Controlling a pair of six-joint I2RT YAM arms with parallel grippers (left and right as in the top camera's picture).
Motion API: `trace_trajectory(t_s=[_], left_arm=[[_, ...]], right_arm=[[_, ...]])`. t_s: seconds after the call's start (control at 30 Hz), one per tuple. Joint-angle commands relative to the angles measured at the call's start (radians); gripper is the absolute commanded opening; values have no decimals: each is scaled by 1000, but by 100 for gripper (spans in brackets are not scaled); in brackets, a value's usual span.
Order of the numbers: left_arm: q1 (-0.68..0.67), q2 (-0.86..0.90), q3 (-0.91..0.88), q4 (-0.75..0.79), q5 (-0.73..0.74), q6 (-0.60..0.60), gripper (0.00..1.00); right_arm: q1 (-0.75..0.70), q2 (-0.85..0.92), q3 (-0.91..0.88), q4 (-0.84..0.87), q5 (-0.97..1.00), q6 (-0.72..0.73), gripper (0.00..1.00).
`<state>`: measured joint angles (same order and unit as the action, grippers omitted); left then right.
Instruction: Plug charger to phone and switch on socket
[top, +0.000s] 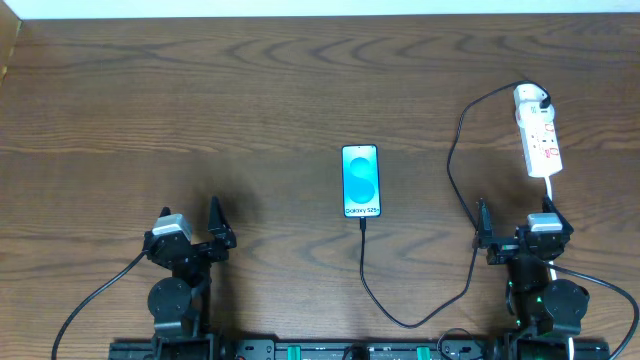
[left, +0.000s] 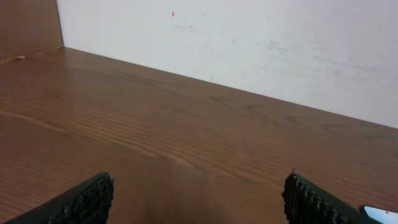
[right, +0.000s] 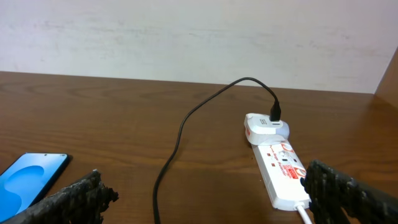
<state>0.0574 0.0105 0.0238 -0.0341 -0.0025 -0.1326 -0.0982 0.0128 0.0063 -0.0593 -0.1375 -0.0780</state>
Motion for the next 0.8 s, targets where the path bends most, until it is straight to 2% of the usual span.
trace_trajectory(t_s=[0.0, 0.77], left_arm=[[4, -6, -20, -39, -13, 8, 87], [4, -6, -20, -39, -13, 8, 87]], right_arm=[[8, -4, -1, -5, 8, -13, 99], [8, -4, -1, -5, 8, -13, 99]])
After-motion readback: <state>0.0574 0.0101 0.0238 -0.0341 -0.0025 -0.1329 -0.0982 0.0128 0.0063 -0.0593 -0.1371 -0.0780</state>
